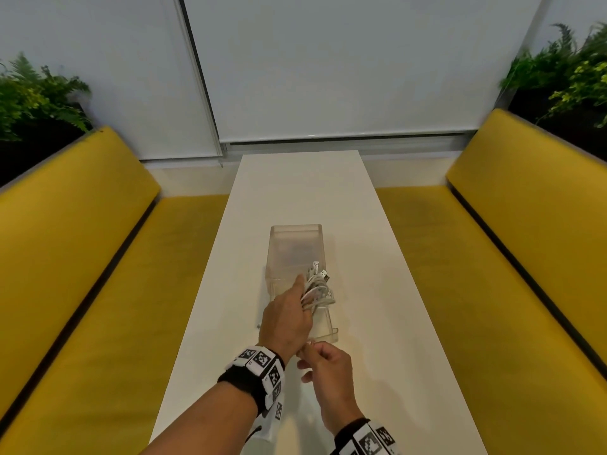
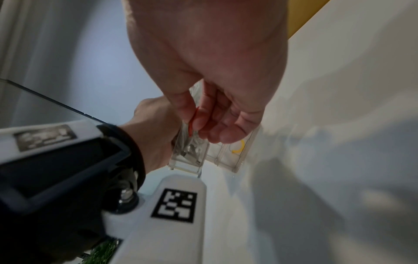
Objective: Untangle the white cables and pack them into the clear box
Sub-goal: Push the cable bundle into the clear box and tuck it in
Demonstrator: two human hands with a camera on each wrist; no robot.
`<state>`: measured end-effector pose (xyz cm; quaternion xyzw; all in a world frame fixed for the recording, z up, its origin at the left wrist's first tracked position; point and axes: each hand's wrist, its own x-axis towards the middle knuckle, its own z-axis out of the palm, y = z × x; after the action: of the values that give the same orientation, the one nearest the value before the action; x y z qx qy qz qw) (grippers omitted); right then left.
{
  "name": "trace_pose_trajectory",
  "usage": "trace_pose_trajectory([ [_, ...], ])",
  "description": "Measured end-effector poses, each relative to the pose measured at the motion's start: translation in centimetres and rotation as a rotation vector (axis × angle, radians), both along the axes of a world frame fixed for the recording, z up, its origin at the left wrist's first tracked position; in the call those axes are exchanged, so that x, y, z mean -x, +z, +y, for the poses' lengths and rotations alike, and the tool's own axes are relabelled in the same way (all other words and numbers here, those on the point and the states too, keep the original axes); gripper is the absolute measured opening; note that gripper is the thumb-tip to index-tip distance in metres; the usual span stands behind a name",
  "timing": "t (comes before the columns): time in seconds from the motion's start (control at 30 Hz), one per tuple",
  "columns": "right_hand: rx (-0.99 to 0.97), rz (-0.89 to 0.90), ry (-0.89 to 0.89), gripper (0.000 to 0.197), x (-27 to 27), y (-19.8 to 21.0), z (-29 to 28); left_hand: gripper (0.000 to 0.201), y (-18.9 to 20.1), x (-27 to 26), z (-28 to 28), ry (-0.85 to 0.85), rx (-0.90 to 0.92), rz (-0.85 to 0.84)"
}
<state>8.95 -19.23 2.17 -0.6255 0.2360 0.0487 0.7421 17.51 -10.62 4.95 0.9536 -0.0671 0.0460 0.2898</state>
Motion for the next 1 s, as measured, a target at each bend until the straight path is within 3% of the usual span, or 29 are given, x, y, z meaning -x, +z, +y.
trace_pose_trajectory([
  [0.1,-0.006,0.006,0.008,0.021,0.1,-0.1,0.1,0.031,0.6,0.0,-0.3,0.005,-0.141,-0.026],
  [0.17,-0.006,0.011,0.004,0.021,0.1,0.0,0.1,0.03,0.5,0.2,-0.1,-0.057,-0.147,-0.047],
  [0.3,-0.002,0.018,0.0,0.017,0.1,0.4,0.0,0.064,0.0,0.5,1.1,-0.208,0.101,0.102],
  [0.4,0.003,0.017,-0.007,0.017,0.3,0.4,0.1,0.087,0.4,0.7,1.6,-0.189,0.384,0.16],
  [0.43,0.007,0.015,-0.013,0.018,0.3,0.4,0.2,0.087,0.6,0.6,1.7,-0.157,0.47,0.179],
  [0.5,0.017,0.015,-0.02,0.021,0.4,0.4,0.3,0.066,0.9,0.2,1.8,-0.1,0.515,0.145],
  [0.57,0.026,0.01,-0.014,0.022,0.5,0.4,0.5,0.035,1.0,-0.1,1.7,-0.051,0.46,0.086],
  [0.63,0.029,0.002,-0.005,0.023,0.7,0.6,0.7,0.02,1.3,-0.3,1.4,-0.017,0.354,0.04],
  [0.8,0.036,0.004,0.002,0.024,0.6,0.8,0.8,0.015,1.8,-0.6,0.2,-0.001,-0.123,0.058],
  [1.0,0.047,-0.001,0.012,0.027,0.5,0.8,0.9,0.025,2.3,-0.9,-0.9,0.028,-0.355,0.113],
])
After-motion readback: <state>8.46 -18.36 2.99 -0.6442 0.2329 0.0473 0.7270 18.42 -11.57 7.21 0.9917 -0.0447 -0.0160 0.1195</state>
